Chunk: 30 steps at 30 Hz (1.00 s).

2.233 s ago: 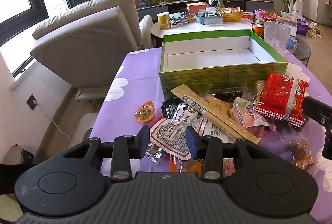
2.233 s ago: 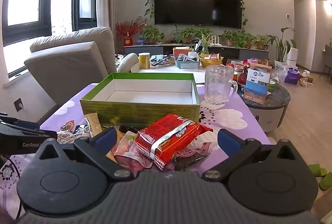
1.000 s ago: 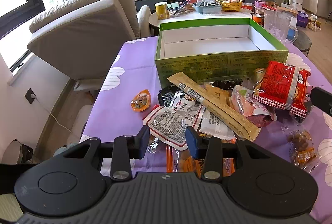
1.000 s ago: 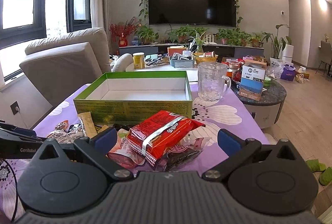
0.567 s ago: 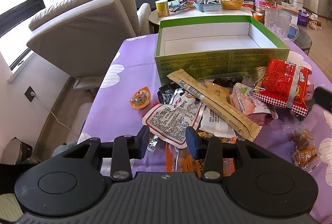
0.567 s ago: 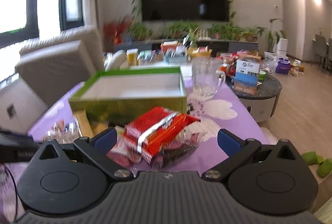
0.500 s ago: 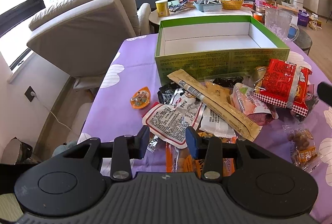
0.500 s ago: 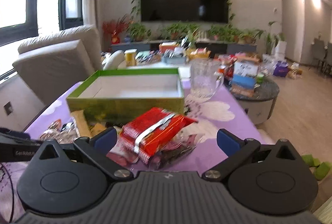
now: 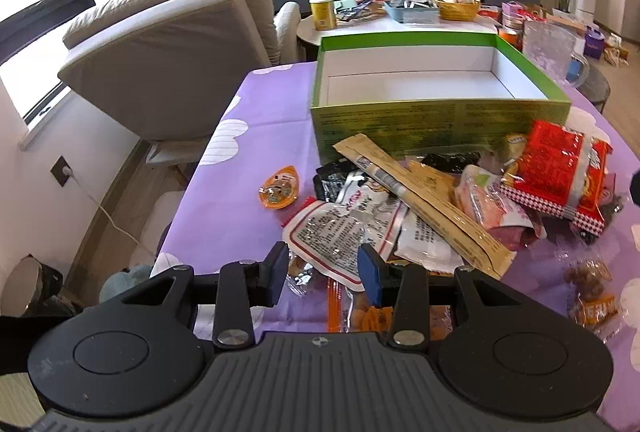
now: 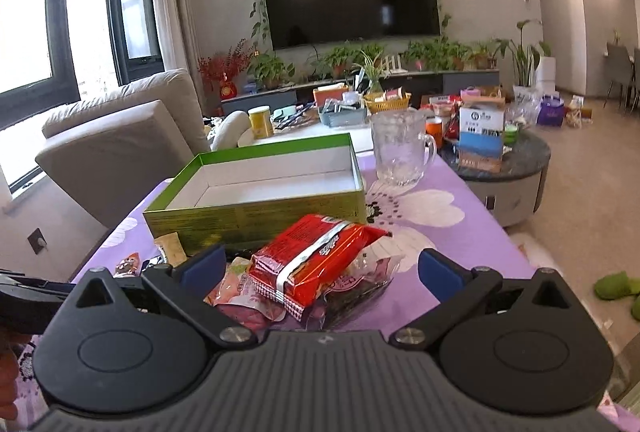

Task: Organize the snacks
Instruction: 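Reach both tools toward the snack pile in front of the green box, then grasp the tan stick snack with the left tool while the right grasps the red bag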

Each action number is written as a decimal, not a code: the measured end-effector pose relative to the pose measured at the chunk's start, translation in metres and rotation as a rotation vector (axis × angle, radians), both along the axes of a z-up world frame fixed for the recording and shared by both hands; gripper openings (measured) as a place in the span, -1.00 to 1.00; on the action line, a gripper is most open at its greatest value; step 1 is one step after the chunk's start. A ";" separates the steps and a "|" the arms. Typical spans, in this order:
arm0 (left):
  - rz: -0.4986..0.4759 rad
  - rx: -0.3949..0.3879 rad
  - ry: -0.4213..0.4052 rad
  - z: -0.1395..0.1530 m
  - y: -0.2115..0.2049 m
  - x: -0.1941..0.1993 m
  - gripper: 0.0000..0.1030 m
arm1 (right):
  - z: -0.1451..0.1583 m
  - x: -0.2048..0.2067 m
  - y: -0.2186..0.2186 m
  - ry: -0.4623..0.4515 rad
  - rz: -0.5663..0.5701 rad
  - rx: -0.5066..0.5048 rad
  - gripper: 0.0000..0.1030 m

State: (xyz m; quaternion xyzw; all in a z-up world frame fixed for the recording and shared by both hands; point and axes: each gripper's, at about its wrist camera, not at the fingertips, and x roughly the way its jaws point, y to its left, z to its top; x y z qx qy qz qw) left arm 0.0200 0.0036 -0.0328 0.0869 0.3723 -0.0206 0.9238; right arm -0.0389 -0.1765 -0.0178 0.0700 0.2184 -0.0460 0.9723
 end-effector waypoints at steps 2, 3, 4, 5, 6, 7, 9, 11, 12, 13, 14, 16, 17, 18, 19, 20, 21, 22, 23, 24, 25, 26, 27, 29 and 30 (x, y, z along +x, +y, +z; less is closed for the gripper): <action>0.010 -0.010 0.002 0.000 0.003 0.002 -0.29 | -0.001 0.001 0.000 0.007 0.000 0.006 0.41; 0.016 -0.014 0.004 -0.001 0.004 0.003 -0.29 | -0.002 0.001 0.000 0.009 -0.001 0.017 0.41; 0.021 -0.019 0.006 -0.001 0.006 0.005 -0.29 | -0.003 0.001 -0.001 0.011 0.000 0.033 0.41; 0.025 -0.025 0.009 -0.002 0.007 0.006 -0.29 | -0.004 0.001 -0.002 0.015 0.004 0.045 0.41; 0.026 -0.032 0.014 -0.002 0.008 0.008 -0.29 | -0.005 0.001 -0.002 0.019 0.010 0.052 0.41; 0.024 -0.041 0.019 -0.002 0.009 0.010 -0.29 | -0.006 0.001 -0.001 0.021 0.015 0.052 0.41; 0.019 -0.071 0.027 -0.002 0.011 0.015 -0.29 | -0.007 0.002 0.000 0.020 0.012 0.039 0.41; 0.014 -0.114 0.031 0.000 0.012 0.020 -0.29 | -0.008 0.003 0.000 0.020 0.015 0.029 0.41; 0.014 -0.141 0.036 0.002 0.013 0.024 -0.29 | -0.008 0.004 -0.001 0.019 0.019 0.028 0.41; 0.012 -0.168 0.041 0.003 0.013 0.027 -0.30 | -0.008 0.005 -0.001 0.019 0.022 0.024 0.41; 0.011 -0.195 0.049 0.003 0.013 0.031 -0.30 | -0.008 0.006 -0.001 0.019 0.022 0.020 0.41; 0.008 -0.230 0.072 0.002 0.009 0.040 -0.30 | -0.008 0.008 0.000 0.017 0.021 0.005 0.41; 0.007 -0.240 0.087 0.001 0.006 0.045 -0.30 | -0.008 0.010 0.000 0.018 0.022 -0.001 0.41; 0.004 -0.240 0.098 0.000 0.002 0.048 -0.30 | -0.008 0.012 0.001 0.019 0.022 -0.007 0.41; -0.002 -0.235 0.105 -0.001 -0.003 0.051 -0.30 | -0.008 0.015 0.001 0.019 0.020 -0.012 0.41; -0.010 -0.223 0.111 -0.003 -0.008 0.055 -0.30 | -0.008 0.017 0.001 0.020 0.018 -0.014 0.41; -0.020 -0.211 0.113 -0.004 -0.012 0.057 -0.30 | -0.008 0.019 0.001 0.023 0.015 -0.015 0.41; -0.029 -0.202 0.115 -0.006 -0.017 0.059 -0.30 | -0.008 0.022 0.000 0.025 0.011 -0.014 0.41; -0.033 -0.198 0.118 -0.007 -0.020 0.061 -0.30 | -0.008 0.024 -0.001 0.028 0.008 -0.012 0.41; -0.036 -0.197 0.123 -0.008 -0.023 0.063 -0.30 | -0.008 0.026 -0.002 0.032 0.006 -0.009 0.41; -0.036 -0.196 0.122 -0.008 -0.025 0.065 -0.30 | -0.009 0.028 -0.003 0.037 0.005 -0.006 0.41; -0.036 -0.194 0.121 -0.008 -0.027 0.067 -0.30 | -0.009 0.030 -0.005 0.042 0.003 -0.003 0.41; -0.035 -0.193 0.126 -0.008 -0.029 0.070 -0.30 | -0.009 0.032 -0.005 0.045 0.001 -0.002 0.41; -0.026 -0.200 0.142 -0.009 -0.031 0.077 -0.30 | -0.009 0.035 -0.007 0.049 -0.002 0.001 0.41; -0.021 -0.204 0.150 -0.010 -0.032 0.080 -0.30 | -0.009 0.037 -0.007 0.049 -0.002 0.002 0.41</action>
